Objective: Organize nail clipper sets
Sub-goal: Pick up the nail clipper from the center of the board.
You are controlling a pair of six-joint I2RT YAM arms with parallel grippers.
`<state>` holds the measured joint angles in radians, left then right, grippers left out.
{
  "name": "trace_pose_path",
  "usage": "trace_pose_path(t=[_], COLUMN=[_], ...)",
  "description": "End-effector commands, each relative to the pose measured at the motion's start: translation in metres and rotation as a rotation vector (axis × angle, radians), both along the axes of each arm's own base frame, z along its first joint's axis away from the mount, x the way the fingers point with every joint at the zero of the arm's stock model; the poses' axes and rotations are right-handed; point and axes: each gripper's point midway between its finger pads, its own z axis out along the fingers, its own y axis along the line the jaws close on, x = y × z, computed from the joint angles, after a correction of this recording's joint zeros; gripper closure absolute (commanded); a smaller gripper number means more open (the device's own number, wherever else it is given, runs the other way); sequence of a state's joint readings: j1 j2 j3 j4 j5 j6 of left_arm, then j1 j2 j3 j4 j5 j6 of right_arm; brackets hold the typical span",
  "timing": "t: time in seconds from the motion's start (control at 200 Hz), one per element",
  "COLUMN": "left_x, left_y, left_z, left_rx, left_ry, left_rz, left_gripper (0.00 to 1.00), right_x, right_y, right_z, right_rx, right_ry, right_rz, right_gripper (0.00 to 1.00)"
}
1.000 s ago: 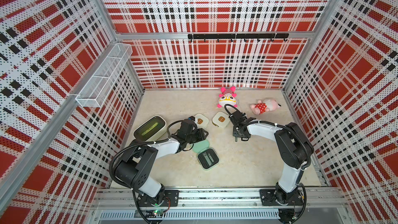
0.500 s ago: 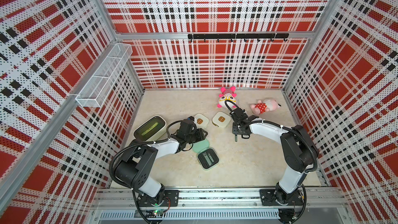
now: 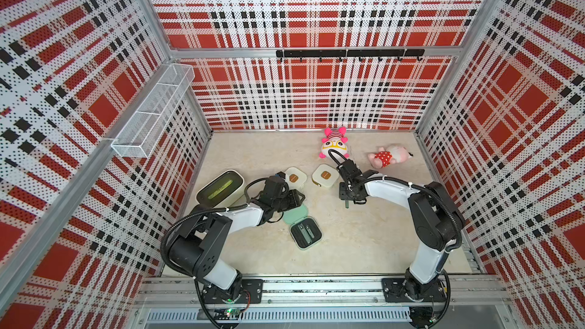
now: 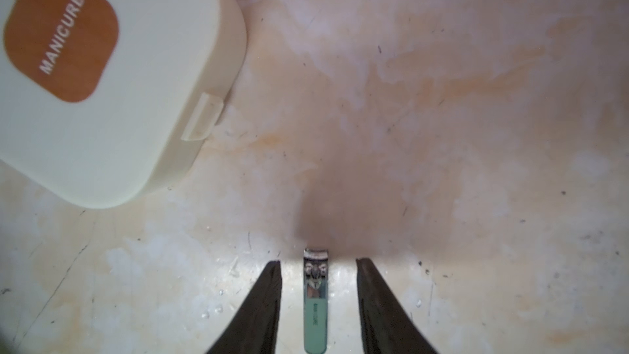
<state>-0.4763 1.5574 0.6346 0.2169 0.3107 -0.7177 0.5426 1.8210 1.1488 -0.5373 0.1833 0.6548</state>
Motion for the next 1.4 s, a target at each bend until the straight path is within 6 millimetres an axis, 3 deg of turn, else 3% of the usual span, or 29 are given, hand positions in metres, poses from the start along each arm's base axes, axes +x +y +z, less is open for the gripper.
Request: trace_pose_path(t=[0.0,0.506,0.807,0.927,1.132,1.398], left_x=[0.000,0.000,0.000,0.001,0.003,0.002], left_y=[0.001,0.002,0.002,0.004,0.010,0.021], left_z=[0.001,-0.001,-0.005,-0.008,-0.019,-0.034], left_rx=[-0.006,-0.003,0.002,0.004,0.021,0.058], left_ry=[-0.011,-0.007,0.006,0.014,0.039,0.072], left_rz=[-0.001,0.000,0.000,0.005,0.024,0.051], left_gripper=[0.56,0.56,0.56,0.56,0.56,0.57], right_x=[-0.001,-0.008,-0.009,-0.009,-0.014,-0.054], right_y=[0.002,0.001,0.005,0.009,0.043,0.114], right_z=[-0.009,-0.026,-0.022,-0.011,0.020,0.037], right_rx=[0.004,0.003,0.030,0.054,0.076,0.073], right_ry=[0.018,0.048,0.036,0.009,-0.081,-0.166], right_rz=[0.009,0.012,0.030,0.050,0.180,0.467], right_gripper=[0.62,0.73,0.86,0.89,0.90,0.91])
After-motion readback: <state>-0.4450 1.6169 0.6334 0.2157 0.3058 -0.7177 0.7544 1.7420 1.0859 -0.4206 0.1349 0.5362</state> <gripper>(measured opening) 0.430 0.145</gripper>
